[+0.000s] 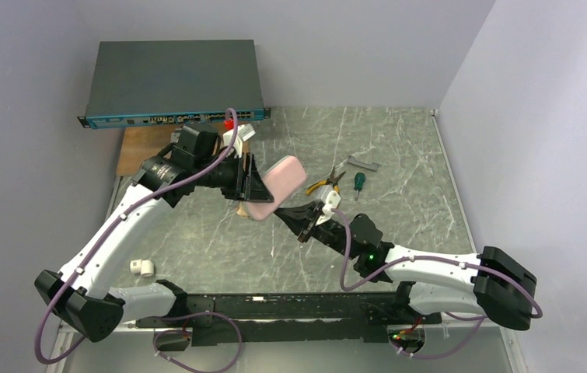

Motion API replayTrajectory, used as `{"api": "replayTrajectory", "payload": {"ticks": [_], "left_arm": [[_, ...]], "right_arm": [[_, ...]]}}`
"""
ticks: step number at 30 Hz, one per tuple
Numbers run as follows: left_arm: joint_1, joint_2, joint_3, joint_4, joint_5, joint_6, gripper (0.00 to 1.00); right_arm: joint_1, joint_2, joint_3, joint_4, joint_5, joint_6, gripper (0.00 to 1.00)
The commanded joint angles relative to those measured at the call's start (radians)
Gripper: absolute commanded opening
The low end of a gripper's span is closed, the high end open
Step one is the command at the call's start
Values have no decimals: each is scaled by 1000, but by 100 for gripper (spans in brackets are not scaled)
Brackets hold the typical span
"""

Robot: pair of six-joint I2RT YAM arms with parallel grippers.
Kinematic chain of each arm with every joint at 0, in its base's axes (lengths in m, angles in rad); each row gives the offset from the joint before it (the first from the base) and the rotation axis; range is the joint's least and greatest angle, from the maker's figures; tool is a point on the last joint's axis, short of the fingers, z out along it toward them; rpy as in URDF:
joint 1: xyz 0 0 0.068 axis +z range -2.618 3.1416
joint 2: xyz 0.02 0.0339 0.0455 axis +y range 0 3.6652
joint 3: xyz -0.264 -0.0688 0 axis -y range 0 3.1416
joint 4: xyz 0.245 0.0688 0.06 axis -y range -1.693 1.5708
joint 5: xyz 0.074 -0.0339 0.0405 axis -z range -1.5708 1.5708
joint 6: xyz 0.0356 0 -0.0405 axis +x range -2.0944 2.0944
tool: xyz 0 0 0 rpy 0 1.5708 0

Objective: Open the umbrella

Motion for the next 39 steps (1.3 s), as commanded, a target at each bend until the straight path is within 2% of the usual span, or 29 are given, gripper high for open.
{"api": "replayTrajectory", "payload": {"ticks": [1,8,12,19,29,34,39], "left_arm": [[1,-52,20,28,24,44,0],[-1,-65,39,-19,24,75,0],[-1,-63,72,-65,26,109,0],[-1,-47,125,-171,47,175,0],[-26,-67,126,-281,83,248,0],[-40,-81,72,-281,83,251,0],[-69,-74,31,-267,82,268,0]], "right_arm": [[-1,-56,-23,18,120,-100,0],[-45,-115,-105,46,160,-178,0],[-96,-171,-134,22,107,-188,0],[-112,-186,-150,-6,67,-326,0],[-163,-180,-190,83,53,-524,0],[-256,-226,-170,13,-56,-541,0],[-272,-249,-114,-89,-90,-588,0]]}}
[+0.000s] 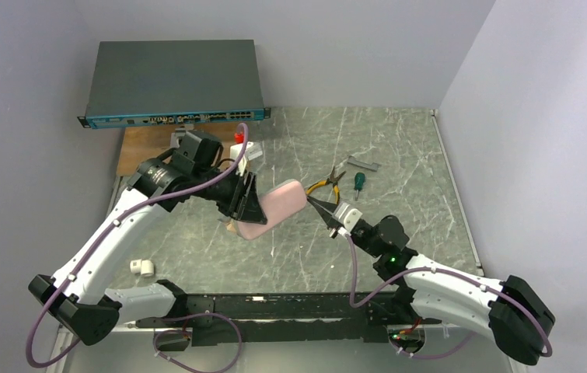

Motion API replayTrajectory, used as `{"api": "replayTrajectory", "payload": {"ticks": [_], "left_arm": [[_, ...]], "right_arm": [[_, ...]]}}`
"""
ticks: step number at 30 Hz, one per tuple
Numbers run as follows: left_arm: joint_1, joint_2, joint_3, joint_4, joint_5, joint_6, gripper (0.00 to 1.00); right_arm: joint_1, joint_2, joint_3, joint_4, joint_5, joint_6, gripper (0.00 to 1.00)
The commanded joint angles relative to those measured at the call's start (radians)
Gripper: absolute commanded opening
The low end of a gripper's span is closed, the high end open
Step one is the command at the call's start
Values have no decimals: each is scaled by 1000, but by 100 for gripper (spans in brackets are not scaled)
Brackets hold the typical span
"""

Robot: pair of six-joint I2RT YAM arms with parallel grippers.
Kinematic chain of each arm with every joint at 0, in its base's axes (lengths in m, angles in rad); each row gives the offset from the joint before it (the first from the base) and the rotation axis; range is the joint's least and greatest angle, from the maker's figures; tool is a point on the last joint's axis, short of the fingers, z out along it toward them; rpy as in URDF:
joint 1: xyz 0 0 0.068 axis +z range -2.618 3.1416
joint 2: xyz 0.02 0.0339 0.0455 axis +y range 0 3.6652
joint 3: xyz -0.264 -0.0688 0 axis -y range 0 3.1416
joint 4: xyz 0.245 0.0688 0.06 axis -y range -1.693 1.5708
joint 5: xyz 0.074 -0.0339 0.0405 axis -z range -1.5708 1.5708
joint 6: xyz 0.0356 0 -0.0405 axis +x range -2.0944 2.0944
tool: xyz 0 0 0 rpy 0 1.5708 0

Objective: Open the umbrella

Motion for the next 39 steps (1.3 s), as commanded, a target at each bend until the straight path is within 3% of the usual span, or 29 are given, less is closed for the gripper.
{"api": "replayTrajectory", "payload": {"ticks": [1,13,23,31,39], "left_arm": [[-23,-45,-29,-49,30,35,0],[-155,71,-104,-18,34,79,0],[-201,100,-159,2,55,101,0],[-256,212,-159,32,68,112,0],[-289,340,-97,42,64,145,0]], "right_arm": [[-41,-28,66,-110,52,-92,0],[-42,-130,148,-280,65,-191,0],[-34,-220,223,-468,-69,-231,0],[-11,-315,231,-588,-131,-254,0],[35,-307,273,-706,-145,-308,0]]}}
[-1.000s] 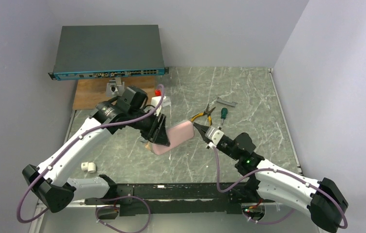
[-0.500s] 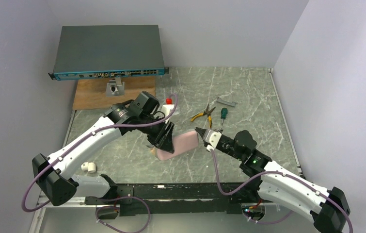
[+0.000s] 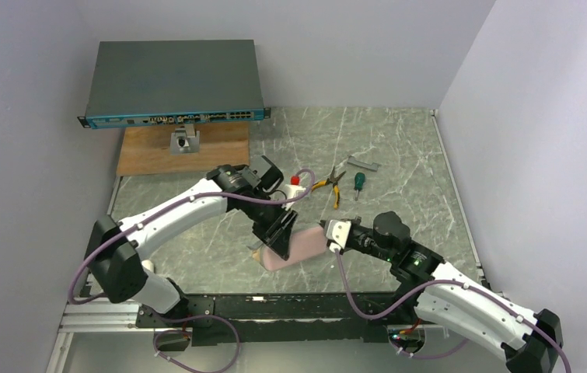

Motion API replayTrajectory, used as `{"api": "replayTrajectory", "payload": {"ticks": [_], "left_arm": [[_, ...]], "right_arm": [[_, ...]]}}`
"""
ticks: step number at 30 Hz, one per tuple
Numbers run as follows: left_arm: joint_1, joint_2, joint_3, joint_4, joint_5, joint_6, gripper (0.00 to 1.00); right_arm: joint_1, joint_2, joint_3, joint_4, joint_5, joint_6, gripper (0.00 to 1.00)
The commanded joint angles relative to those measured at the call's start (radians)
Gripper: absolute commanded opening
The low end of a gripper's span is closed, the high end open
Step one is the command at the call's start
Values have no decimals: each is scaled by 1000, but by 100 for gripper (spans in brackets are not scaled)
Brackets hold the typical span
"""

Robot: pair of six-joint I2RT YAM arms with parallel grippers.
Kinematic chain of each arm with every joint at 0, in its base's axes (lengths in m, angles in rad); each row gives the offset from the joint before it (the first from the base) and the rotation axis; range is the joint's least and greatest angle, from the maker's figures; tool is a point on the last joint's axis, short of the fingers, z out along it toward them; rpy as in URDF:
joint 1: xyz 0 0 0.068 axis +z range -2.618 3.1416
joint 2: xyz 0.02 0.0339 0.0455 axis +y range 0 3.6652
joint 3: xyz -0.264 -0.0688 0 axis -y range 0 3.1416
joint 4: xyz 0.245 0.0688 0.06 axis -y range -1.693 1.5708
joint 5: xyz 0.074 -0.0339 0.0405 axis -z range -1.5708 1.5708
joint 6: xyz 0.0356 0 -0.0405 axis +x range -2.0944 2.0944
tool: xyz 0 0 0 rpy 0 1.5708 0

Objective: Open the umbrella

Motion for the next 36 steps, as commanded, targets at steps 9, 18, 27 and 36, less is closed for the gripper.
{"api": "replayTrajectory", "payload": {"ticks": [9,18,27,36], "left_arm": [[-53,145,132,-61,6,82,0],[-52,190,185,-55,15,91,0],[-53,187,186,-40,17,83,0],[-52,164,168,-40,-1,85,0]], "right_arm": [[133,-31,137,163,-94,-40,0],[207,-2,123,254,-112,7,0],[310,103,140,336,-77,-11,0],[362,158,147,363,-34,-17,0]]}}
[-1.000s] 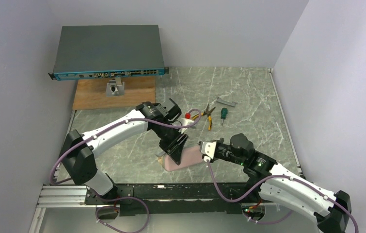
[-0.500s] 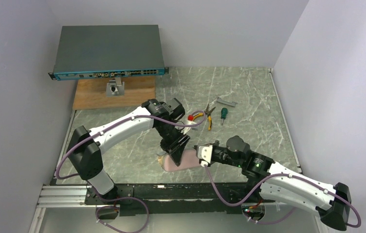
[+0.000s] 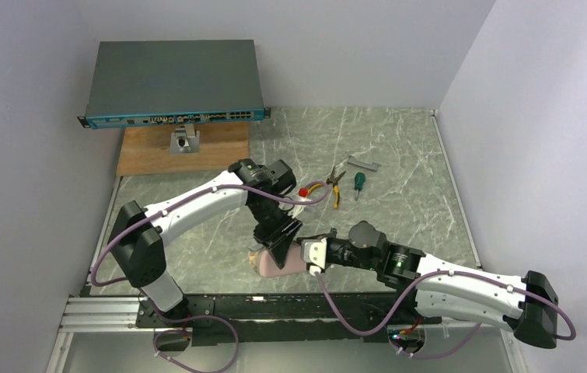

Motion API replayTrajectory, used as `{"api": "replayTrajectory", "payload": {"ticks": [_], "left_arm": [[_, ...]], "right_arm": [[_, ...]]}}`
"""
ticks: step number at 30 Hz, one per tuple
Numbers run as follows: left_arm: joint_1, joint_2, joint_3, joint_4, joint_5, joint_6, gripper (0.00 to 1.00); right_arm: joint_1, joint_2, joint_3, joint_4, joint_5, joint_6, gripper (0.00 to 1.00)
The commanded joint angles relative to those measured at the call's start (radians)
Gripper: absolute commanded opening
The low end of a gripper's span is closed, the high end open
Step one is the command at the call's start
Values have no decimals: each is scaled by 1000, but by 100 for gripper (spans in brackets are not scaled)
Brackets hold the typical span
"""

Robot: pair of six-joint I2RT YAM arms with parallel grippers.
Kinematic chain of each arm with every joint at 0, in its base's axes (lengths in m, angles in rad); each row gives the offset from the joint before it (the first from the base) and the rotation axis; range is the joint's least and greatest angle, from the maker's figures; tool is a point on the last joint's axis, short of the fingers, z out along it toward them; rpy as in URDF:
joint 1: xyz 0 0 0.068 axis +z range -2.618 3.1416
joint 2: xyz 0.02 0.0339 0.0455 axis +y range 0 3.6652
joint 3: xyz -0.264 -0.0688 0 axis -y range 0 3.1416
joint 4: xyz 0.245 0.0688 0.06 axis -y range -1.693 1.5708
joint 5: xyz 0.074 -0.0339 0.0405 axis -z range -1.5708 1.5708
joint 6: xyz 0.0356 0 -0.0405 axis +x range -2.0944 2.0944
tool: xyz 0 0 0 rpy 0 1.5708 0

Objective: Open the umbrella

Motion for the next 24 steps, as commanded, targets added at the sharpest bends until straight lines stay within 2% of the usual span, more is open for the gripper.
{"api": "replayTrajectory", "payload": {"ticks": [1,14,24], "left_arm": [[-1,-19,21,211,16,0,0],[16,-80,19,200,-6,2,0],[16,-92,40,197,-6,-7,0]], "right_arm": [[62,-16,89,303,-106,4,0],[63,-219,-35,130,148,4,0],[64,-276,-21,13,269,3,0]]}}
